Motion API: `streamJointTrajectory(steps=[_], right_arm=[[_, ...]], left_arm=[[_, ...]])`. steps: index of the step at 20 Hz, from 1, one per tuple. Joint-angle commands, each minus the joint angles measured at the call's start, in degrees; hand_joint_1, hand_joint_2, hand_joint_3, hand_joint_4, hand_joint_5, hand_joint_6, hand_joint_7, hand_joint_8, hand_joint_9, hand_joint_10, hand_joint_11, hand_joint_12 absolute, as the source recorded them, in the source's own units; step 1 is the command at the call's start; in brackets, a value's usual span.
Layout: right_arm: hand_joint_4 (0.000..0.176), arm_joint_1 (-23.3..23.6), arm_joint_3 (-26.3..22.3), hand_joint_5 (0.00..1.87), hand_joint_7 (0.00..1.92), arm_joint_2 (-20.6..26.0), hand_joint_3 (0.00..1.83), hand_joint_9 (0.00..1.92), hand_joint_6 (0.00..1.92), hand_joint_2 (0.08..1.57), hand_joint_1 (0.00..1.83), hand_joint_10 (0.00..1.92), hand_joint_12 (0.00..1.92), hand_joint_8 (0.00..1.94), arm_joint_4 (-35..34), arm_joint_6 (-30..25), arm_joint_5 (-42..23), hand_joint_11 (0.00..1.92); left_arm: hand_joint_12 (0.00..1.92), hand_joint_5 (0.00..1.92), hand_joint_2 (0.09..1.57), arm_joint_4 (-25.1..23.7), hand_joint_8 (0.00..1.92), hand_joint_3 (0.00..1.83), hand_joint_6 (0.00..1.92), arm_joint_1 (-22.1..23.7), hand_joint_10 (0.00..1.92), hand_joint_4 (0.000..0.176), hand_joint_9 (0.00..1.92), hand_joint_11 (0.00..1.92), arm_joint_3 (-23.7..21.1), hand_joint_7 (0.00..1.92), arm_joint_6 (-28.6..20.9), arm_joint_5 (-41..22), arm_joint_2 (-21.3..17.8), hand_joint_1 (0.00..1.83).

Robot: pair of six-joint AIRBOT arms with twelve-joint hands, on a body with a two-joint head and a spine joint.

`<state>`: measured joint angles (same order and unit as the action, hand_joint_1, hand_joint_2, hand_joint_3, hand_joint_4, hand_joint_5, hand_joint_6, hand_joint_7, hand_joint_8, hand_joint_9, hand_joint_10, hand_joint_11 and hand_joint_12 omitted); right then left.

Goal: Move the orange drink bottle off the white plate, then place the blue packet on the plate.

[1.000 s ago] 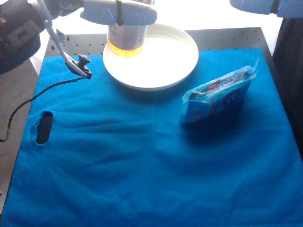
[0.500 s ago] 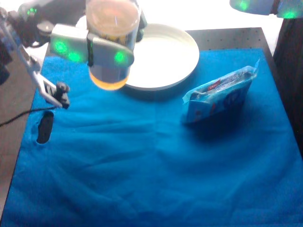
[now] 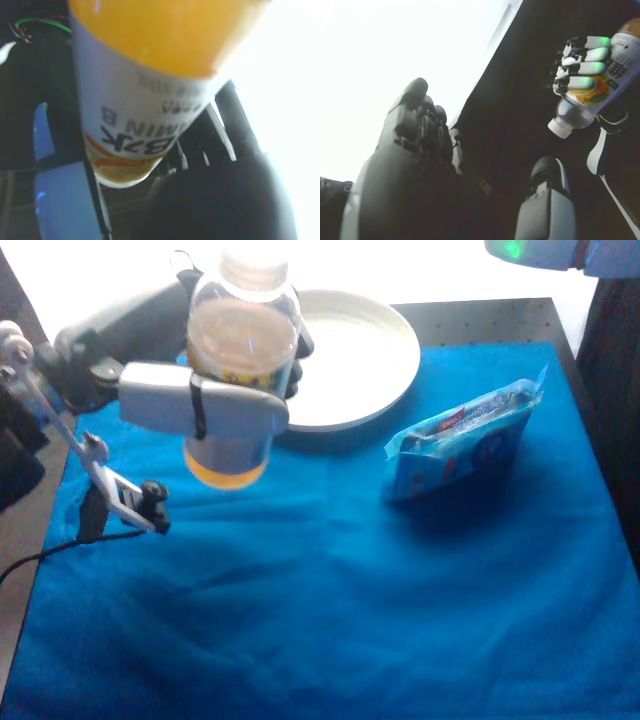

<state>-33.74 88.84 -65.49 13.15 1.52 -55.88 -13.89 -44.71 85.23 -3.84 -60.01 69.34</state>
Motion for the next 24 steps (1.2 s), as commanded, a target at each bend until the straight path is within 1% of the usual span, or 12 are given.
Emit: streamJointTrajectory(steps=[1,3,9,10,13,14,16,18,19,20,21,24], right_arm=[[0.176,0.9,0.2,0.03,0.09,-0.2,0.0,0.13,0.0,0.94,0.52,0.0,0.68,0.0,-2.9,-0.6,-6.1,0.0],[0.176,0.9,0.2,0.03,0.07,-0.2,0.0,0.11,0.0,0.95,0.53,0.01,0.63,0.0,-2.9,-0.6,-6.1,0.0],[0.176,0.9,0.2,0.01,0.07,-0.2,0.0,0.11,0.0,0.95,0.5,0.0,0.54,0.0,-2.9,-0.6,-6.1,0.0],[0.176,0.9,0.2,0.01,0.07,-0.2,0.0,0.11,0.0,0.95,0.49,0.0,0.54,0.0,-2.9,-0.6,-6.1,0.0],[0.176,0.9,0.2,0.02,0.07,-0.3,0.0,0.1,0.0,0.95,0.49,0.0,0.57,0.0,-2.9,-0.6,-6.1,0.0],[0.176,0.9,0.2,0.02,0.06,-0.3,0.0,0.1,0.0,0.95,0.51,0.0,0.57,0.0,-2.9,-0.6,-6.1,0.0],[0.176,0.9,0.2,0.01,0.07,-0.3,0.0,0.1,0.0,0.95,0.51,0.0,0.57,0.0,-2.9,-0.6,-6.2,0.0],[0.176,0.9,0.2,0.02,0.06,-0.3,0.0,0.1,0.0,0.95,0.52,0.0,0.57,0.0,-2.9,-0.7,-6.2,0.0],[0.176,0.9,0.2,0.02,0.08,-0.3,0.0,0.14,0.0,0.94,0.51,0.01,0.65,0.01,-2.9,-0.7,-6.2,0.0],[0.176,0.9,0.2,0.02,0.08,-0.3,0.0,0.14,0.0,0.94,0.51,0.01,0.65,0.01,-2.9,-0.7,-6.2,0.0],[0.176,0.9,0.2,0.02,0.09,-0.3,0.0,0.14,0.0,0.96,0.5,0.0,0.55,0.0,-2.9,-0.7,-6.3,0.0],[0.176,0.9,0.2,0.01,0.08,-0.3,0.0,0.12,0.0,0.96,0.51,0.0,0.58,0.0,-2.9,-0.9,-6.4,0.0]], left_arm=[[1.39,0.82,1.14,3.4,1.02,0.0,1.06,0.2,0.48,0.0,1.09,0.65,0.3,1.06,-1.0,-8.1,0.4,1.25],[1.3,0.77,1.2,3.7,1.3,0.0,1.15,-0.3,0.6,0.0,0.97,0.62,0.4,0.89,-1.0,-8.2,0.9,1.2],[1.2,0.7,1.2,3.8,1.25,0.0,1.17,-1.1,0.6,0.0,1.0,0.66,0.6,0.94,-1.1,-7.3,1.1,1.23],[1.15,0.65,1.18,3.8,1.23,0.02,1.18,-1.2,1.21,0.0,0.92,0.69,0.6,0.87,-1.1,-7.2,1.1,1.33],[0.96,0.61,1.2,3.8,1.22,0.0,1.33,-1.3,1.36,0.0,0.87,0.63,0.6,0.83,-1.1,-7.0,1.1,1.35],[0.94,0.63,1.25,3.8,1.29,0.0,1.42,-1.4,0.76,0.0,0.8,0.57,0.6,0.82,-1.1,-6.9,1.1,1.19],[0.9,0.81,1.24,3.8,1.36,0.0,1.35,-1.4,0.22,0.0,0.77,0.4,0.6,0.67,-1.1,-6.9,1.1,1.15],[0.89,0.86,1.23,3.8,1.35,0.0,1.29,-1.4,0.08,0.0,0.77,0.37,0.6,0.65,-1.1,-6.8,1.2,1.18],[0.94,0.85,1.2,3.8,0.61,0.0,1.21,-1.4,0.02,0.0,0.75,0.3,0.6,0.67,-1.1,-6.8,1.2,1.07],[0.94,0.85,1.2,3.8,0.61,0.0,1.21,-1.4,0.02,0.0,0.75,0.3,0.6,0.67,-1.1,-6.8,1.2,1.07],[0.92,0.84,1.19,3.8,0.09,0.0,1.2,-1.4,0.0,0.02,0.66,0.22,0.5,0.76,-1.1,-6.8,1.2,1.02],[0.92,0.84,1.19,3.8,0.02,0.0,1.2,-1.4,0.0,0.012,0.65,0.22,0.5,0.78,-1.1,-6.8,1.2,1.03]])
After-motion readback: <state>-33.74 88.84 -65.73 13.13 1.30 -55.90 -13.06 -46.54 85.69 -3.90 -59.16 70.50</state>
